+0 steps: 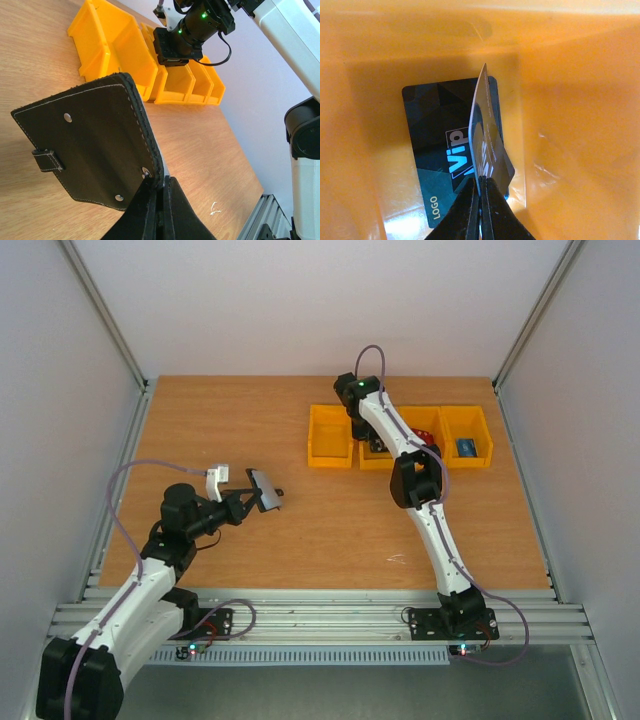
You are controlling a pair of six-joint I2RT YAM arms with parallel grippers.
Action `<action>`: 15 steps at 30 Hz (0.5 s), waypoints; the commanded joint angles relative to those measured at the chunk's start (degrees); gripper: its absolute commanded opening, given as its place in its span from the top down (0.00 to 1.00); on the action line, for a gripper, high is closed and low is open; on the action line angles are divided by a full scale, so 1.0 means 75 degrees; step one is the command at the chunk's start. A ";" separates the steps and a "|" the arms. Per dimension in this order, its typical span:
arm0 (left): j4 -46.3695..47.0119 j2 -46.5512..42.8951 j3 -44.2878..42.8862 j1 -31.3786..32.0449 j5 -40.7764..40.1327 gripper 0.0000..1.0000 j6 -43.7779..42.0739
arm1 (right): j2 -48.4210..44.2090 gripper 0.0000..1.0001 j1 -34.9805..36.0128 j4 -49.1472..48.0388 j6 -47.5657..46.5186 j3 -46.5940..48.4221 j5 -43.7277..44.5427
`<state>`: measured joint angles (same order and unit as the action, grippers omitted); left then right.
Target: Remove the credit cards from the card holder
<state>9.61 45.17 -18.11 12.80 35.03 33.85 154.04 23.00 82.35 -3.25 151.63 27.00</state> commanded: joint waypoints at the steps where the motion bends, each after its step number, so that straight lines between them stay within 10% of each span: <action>1: 0.0384 0.0004 -0.0058 -0.0054 -0.0065 1.00 -0.0090 | 0.0434 0.96 0.0038 -0.0203 0.0325 0.0051 -0.0473; 5: 0.0353 -0.0053 -0.0049 -0.0066 -0.0076 1.00 -0.0117 | 0.0372 0.78 0.0032 -0.0266 0.0316 0.0063 -0.0467; 15: 0.0419 -0.0121 -0.0011 -0.0089 0.0010 1.00 -0.0124 | -0.0163 0.73 -0.0037 -0.0594 0.0111 0.0181 -0.0844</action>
<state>9.58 45.30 -18.11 12.45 34.89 33.85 154.56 22.50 80.79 -2.24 151.74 23.86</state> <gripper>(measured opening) 0.023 0.271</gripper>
